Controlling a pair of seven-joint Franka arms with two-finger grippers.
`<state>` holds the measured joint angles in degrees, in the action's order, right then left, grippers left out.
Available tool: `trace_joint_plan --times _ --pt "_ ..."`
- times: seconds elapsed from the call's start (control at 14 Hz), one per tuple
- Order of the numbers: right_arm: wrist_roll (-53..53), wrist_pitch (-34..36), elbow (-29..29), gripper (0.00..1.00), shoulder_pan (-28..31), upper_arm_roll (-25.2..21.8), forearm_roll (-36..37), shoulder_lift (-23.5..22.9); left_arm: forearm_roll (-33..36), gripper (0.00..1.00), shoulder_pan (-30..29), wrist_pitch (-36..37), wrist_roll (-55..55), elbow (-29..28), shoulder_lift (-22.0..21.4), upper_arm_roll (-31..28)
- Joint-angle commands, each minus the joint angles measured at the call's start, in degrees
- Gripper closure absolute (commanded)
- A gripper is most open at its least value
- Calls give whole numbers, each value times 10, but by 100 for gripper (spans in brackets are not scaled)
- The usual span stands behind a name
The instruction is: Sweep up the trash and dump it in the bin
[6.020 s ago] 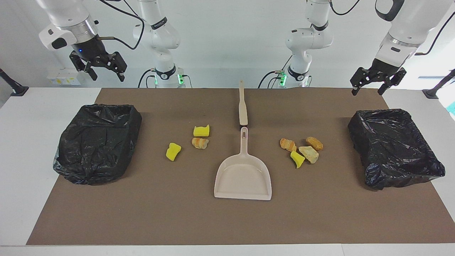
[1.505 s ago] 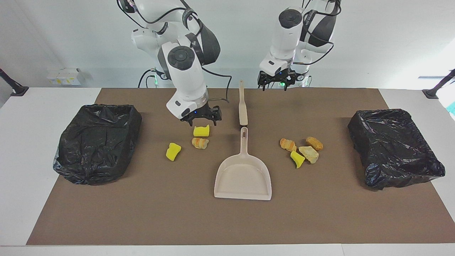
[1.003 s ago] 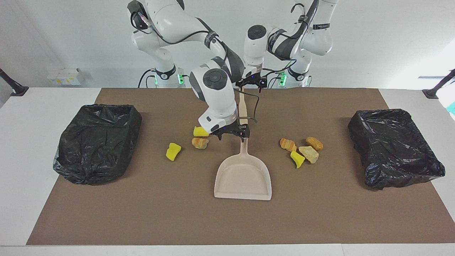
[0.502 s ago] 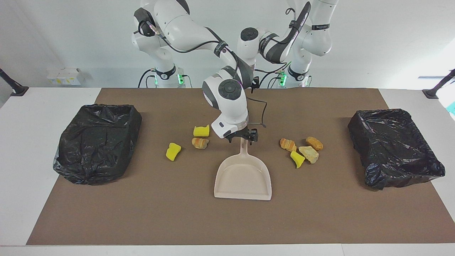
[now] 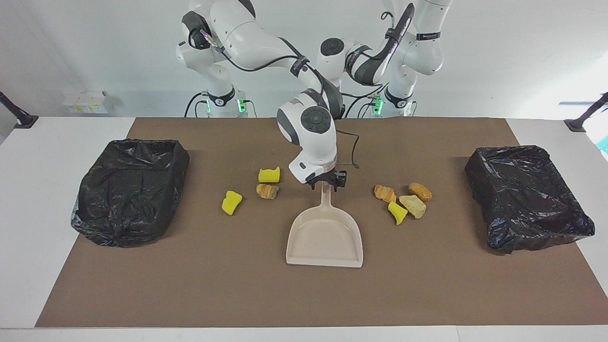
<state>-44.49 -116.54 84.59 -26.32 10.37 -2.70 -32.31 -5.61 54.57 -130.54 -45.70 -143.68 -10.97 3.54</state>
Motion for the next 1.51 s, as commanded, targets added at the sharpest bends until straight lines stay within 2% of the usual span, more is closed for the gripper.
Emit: trace_joint_plan --times 0.0,0.14,0.21,0.43,0.57,0.79,1.0,1.22,1.43 --pt "-3 -15 16 54 0 0 23 2 -8 100 16 -4 4 -12 -5 -11" --pt "16 -9 15 87 0 0 34 2 -8 100 11 19 5 -6 -4 -13" --pt "19 -9 14 100 0 0 34 3 -8 100 8 36 9 -3 -5 -13" --pt "30 -1 11 100 9 0 36 19 -8 100 -17 76 36 4 -13 -17" --pt "81 16 11 100 25 -1 31 43 -8 100 -51 112 57 18 -25 -19" --pt "215 71 15 100 63 -1 23 92 -8 100 -117 162 97 35 -40 -20" --pt "369 128 17 100 94 -1 23 116 -8 100 -204 208 145 53 -48 -20" --pt "528 184 18 100 118 -1 23 122 -2 100 -305 248 215 99 -56 -20" --pt "681 210 24 100 117 -2 34 128 37 100 -392 241 269 109 -45 -20"
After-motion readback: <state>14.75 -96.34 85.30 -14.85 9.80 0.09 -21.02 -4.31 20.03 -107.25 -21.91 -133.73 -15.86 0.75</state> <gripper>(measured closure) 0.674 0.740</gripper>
